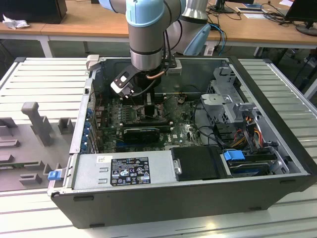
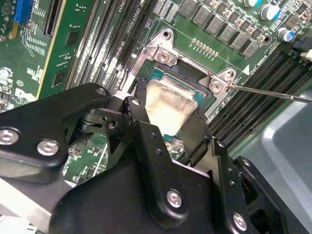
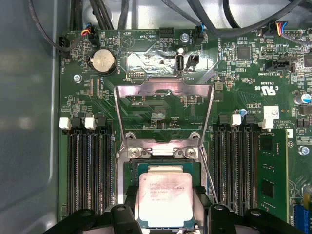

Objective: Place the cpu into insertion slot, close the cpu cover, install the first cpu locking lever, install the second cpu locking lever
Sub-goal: 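Place the cpu into insertion slot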

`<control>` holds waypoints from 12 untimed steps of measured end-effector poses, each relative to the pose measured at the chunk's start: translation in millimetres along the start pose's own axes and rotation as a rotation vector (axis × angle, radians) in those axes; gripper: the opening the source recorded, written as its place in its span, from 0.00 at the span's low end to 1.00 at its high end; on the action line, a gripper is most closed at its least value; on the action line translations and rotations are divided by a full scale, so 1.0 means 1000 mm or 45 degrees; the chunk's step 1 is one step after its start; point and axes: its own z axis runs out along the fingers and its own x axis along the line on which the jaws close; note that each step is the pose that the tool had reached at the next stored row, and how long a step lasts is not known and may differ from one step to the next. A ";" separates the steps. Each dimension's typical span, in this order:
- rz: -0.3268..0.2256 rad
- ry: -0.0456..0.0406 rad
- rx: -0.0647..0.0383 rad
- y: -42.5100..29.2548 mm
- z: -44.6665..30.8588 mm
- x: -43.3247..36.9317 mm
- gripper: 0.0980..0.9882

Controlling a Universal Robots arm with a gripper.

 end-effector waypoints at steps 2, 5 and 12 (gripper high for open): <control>0.000 0.000 0.000 0.0000 0.0001 0.0001 0.48; 0.000 0.000 0.000 0.0000 0.0001 0.0001 0.48; 0.000 0.000 0.000 -0.0001 0.0010 0.0039 0.57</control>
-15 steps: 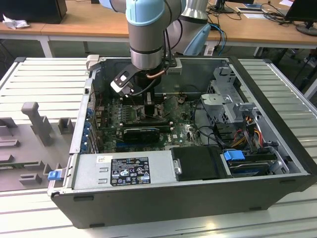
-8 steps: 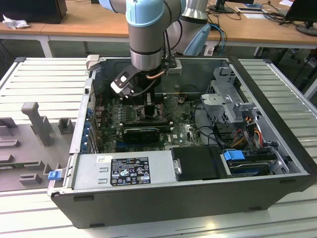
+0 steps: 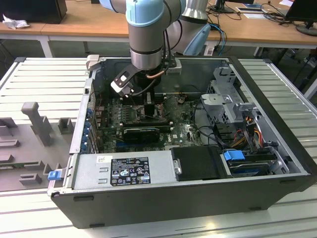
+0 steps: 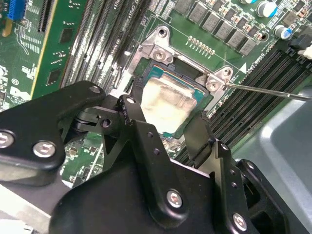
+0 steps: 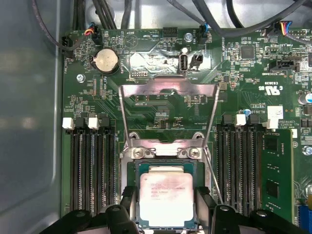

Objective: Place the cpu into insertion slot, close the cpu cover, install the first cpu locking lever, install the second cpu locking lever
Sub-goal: 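Place the cpu into insertion slot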

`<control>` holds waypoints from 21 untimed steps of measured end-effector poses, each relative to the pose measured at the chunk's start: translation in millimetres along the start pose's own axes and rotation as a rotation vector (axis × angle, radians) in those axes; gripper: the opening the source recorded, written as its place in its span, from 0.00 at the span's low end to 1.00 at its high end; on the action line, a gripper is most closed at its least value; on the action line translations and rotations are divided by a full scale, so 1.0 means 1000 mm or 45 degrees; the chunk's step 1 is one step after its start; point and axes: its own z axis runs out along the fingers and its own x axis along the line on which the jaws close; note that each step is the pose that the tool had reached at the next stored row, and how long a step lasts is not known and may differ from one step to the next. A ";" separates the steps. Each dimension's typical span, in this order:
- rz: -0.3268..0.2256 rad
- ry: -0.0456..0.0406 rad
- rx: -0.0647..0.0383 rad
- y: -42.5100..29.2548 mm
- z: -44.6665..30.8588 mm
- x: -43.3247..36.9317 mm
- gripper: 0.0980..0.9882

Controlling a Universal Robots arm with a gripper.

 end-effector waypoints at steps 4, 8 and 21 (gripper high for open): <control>0.000 0.000 0.000 0.0004 -0.0063 0.0002 0.57; 0.000 -0.001 0.000 0.0009 -0.0128 0.0003 0.41; 0.000 -0.002 0.000 0.0014 -0.0201 -0.0022 0.01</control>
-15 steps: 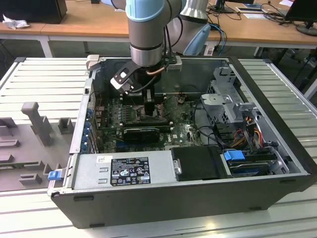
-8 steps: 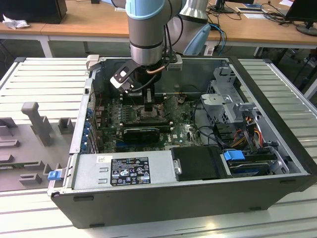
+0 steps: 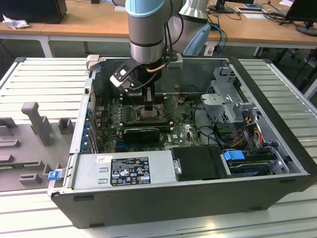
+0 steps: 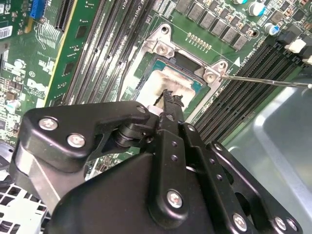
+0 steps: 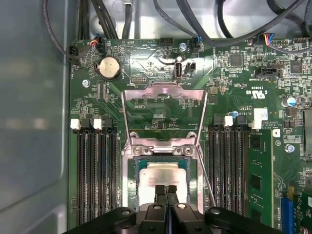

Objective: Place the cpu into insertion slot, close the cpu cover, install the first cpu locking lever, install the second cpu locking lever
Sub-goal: 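Place the cpu into insertion slot, then close the cpu cover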

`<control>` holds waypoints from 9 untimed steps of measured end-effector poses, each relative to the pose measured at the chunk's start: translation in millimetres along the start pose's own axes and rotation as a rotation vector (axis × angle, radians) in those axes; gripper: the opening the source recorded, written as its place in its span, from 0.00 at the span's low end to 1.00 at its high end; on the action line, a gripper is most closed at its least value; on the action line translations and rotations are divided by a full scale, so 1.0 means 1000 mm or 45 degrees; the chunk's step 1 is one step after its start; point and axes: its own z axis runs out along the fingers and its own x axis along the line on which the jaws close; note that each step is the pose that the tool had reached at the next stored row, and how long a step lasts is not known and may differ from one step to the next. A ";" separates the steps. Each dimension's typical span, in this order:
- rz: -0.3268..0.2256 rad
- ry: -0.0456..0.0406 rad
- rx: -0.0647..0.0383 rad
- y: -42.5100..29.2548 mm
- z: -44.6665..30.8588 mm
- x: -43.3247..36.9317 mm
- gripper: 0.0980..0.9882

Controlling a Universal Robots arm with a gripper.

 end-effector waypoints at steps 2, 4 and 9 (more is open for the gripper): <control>0.000 0.000 0.000 0.0001 -0.0016 0.0000 0.01; 0.000 0.000 0.000 0.0003 -0.0039 -0.0005 0.01; 0.000 0.001 0.000 0.0019 -0.0038 -0.0030 0.01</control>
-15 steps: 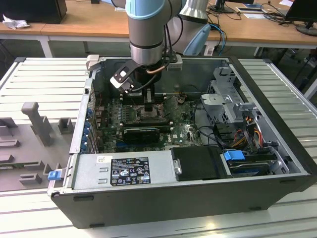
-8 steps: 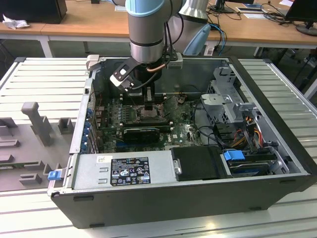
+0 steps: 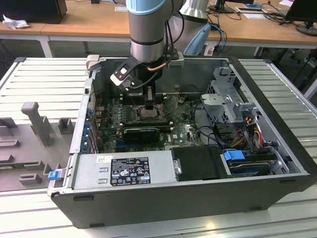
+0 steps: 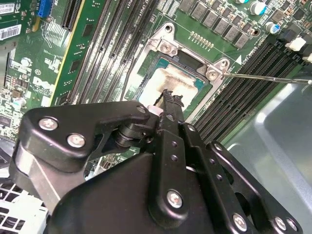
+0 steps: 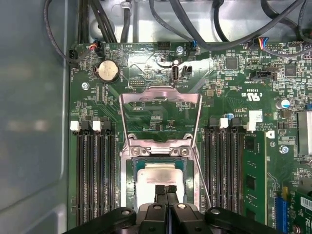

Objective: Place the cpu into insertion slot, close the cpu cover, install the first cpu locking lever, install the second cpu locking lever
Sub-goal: 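Close the cpu cover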

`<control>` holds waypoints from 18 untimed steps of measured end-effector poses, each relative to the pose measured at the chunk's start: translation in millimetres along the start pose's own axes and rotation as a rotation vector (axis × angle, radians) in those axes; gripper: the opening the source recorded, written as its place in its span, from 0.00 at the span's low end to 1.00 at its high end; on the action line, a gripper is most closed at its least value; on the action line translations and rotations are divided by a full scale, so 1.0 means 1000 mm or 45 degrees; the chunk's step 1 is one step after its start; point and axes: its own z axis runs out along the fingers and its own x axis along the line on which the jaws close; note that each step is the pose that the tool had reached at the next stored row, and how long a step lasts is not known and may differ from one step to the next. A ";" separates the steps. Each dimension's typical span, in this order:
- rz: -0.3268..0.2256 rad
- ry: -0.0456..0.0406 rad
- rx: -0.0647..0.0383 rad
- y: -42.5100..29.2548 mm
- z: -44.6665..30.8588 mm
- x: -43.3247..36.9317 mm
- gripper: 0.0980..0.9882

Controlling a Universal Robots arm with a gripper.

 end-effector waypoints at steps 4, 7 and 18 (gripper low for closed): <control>0.000 0.000 0.000 0.0003 0.0000 -0.0015 0.01; 0.000 0.000 0.000 0.0016 0.0000 -0.0026 0.01; 0.000 0.000 0.000 0.0034 -0.0012 -0.0029 0.01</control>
